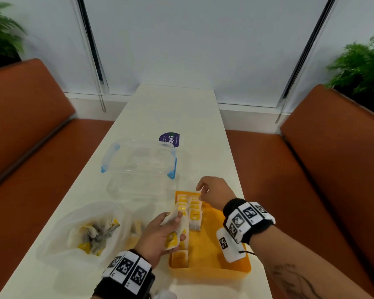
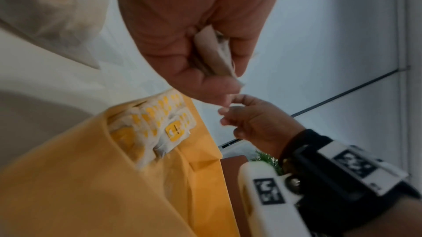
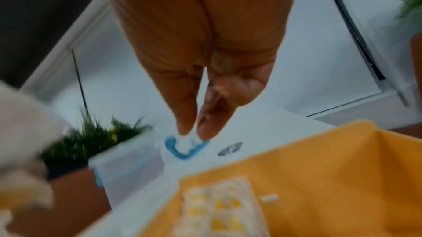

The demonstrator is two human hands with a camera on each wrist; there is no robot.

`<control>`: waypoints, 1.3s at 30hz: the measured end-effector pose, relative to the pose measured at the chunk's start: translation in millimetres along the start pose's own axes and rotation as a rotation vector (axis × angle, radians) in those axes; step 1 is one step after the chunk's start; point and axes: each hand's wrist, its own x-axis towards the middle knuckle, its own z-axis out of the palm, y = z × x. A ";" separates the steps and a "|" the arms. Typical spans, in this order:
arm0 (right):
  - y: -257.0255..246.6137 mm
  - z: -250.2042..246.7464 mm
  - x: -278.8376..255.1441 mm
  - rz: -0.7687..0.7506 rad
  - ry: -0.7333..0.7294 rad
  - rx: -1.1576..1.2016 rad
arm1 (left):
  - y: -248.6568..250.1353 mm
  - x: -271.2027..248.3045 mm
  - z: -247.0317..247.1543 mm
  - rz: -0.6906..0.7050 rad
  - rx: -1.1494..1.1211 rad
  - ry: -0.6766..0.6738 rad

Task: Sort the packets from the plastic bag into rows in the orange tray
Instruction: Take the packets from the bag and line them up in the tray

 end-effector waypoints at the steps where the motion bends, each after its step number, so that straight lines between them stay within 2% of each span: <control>1: -3.5 -7.2 -4.5 -0.039 -0.031 0.061 | -0.3 1.3 1.3 0.005 0.022 -0.002; 4: -17.8 -21.9 -23.4 -0.183 -0.250 0.142 | -2.1 3.0 4.5 0.004 0.080 -0.036; 6: -24.3 -22.7 -34.2 -0.269 -0.342 0.118 | -2.0 2.3 7.3 0.007 0.118 -0.075; 9: -26.2 -15.0 -40.3 -0.303 -0.290 0.121 | -1.0 1.7 12.3 0.010 0.174 -0.109; 13: -20.4 -14.6 -38.3 -0.206 -0.175 0.274 | -4.8 3.0 12.4 -0.015 0.164 -0.086; 24: -10.8 -30.9 -43.6 -0.007 -0.218 0.465 | -7.5 8.0 2.1 -0.035 0.092 0.091; 27: -6.9 -25.8 -39.5 -0.011 -0.246 0.270 | -5.1 8.4 -2.9 -0.023 0.086 0.118; 33: -3.1 7.9 -19.0 0.061 -0.399 -0.139 | -2.8 5.9 -6.2 -0.004 0.065 0.129; 39: -8.4 27.1 -2.3 -0.001 -0.349 -0.319 | -2.5 2.6 -8.3 -0.003 0.071 0.125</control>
